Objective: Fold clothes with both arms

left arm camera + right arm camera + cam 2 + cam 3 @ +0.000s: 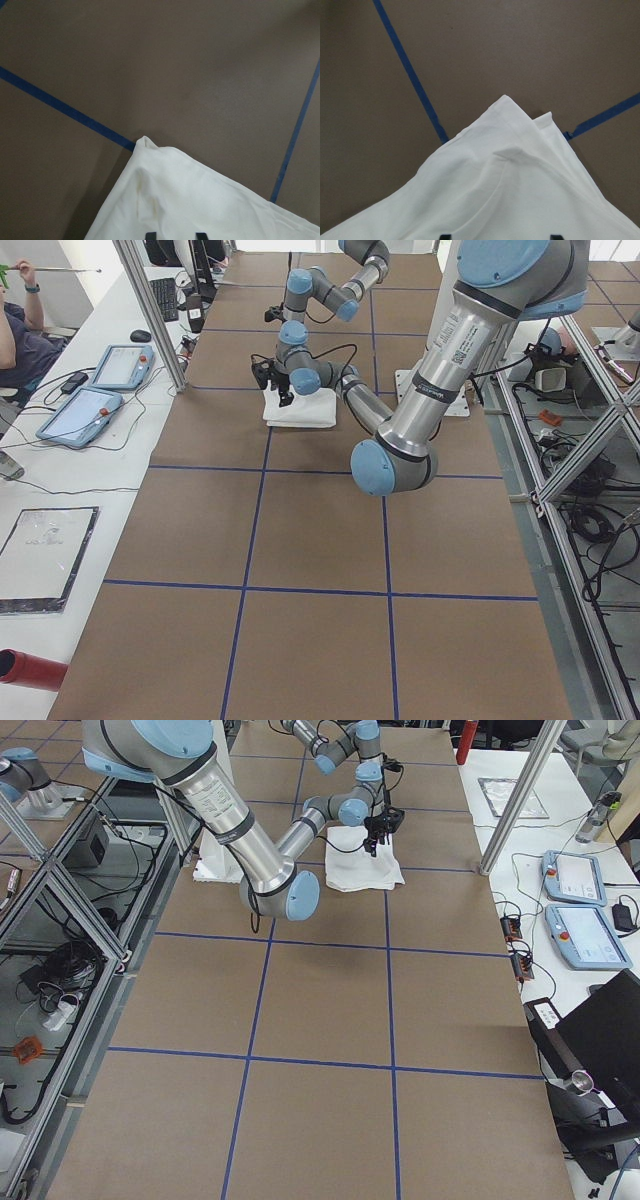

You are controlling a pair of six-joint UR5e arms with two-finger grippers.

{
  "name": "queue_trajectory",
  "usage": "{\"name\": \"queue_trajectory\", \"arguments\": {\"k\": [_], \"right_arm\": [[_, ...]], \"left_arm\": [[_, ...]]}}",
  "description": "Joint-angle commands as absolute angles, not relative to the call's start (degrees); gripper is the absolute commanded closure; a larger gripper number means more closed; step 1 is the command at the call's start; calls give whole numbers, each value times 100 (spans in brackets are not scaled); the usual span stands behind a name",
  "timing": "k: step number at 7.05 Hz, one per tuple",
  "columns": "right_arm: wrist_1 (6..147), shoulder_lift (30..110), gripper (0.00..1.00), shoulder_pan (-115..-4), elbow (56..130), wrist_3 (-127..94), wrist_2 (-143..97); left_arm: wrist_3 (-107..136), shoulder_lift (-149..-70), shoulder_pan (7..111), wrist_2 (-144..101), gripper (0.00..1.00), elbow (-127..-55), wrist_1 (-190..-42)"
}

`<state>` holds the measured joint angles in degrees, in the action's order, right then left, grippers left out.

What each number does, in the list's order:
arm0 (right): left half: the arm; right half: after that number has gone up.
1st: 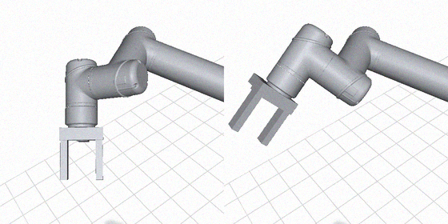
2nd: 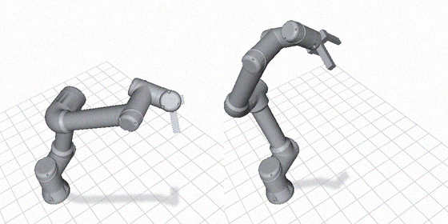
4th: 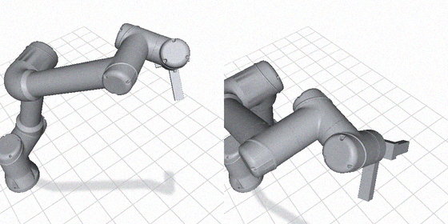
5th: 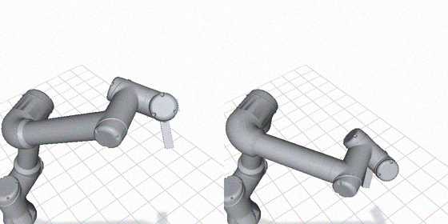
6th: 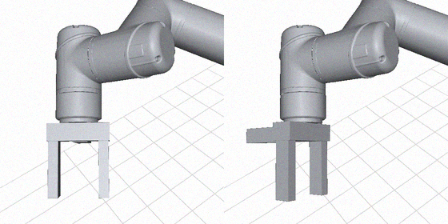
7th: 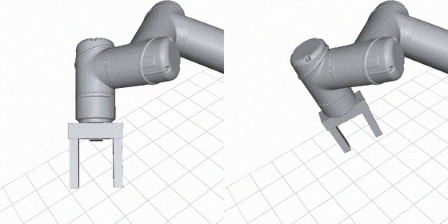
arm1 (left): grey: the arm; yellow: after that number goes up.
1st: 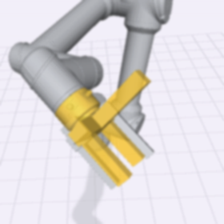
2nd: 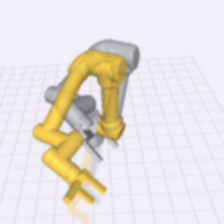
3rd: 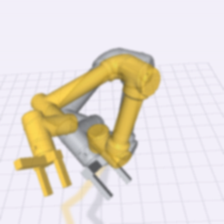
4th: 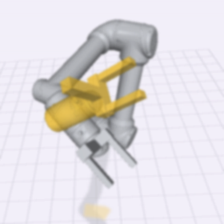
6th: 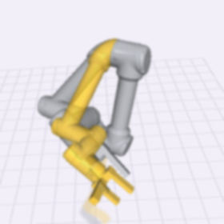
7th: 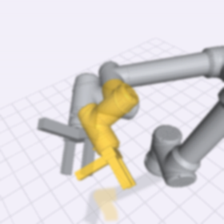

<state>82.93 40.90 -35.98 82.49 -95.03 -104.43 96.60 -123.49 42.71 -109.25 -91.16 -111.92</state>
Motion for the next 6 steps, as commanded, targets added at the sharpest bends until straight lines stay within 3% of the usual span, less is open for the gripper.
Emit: {"name": "queue_trajectory", "arguments": {"k": [1,3,6], "right_arm": [[8279,4052,0,-3595,8270,-9431,-10485],[8393,4165,0,-3734,8471,-8469,-10538],[9613,5339,0,-5143,9726,-5548,-11473]], "left_arm": [[9546,-12340,4490,-10942,0,-9035,-11189],[8347,-12131,4727,-10977,0,-9157,-11118],[5400,-11095,5804,-11780,0,-9782,-11031]]}}
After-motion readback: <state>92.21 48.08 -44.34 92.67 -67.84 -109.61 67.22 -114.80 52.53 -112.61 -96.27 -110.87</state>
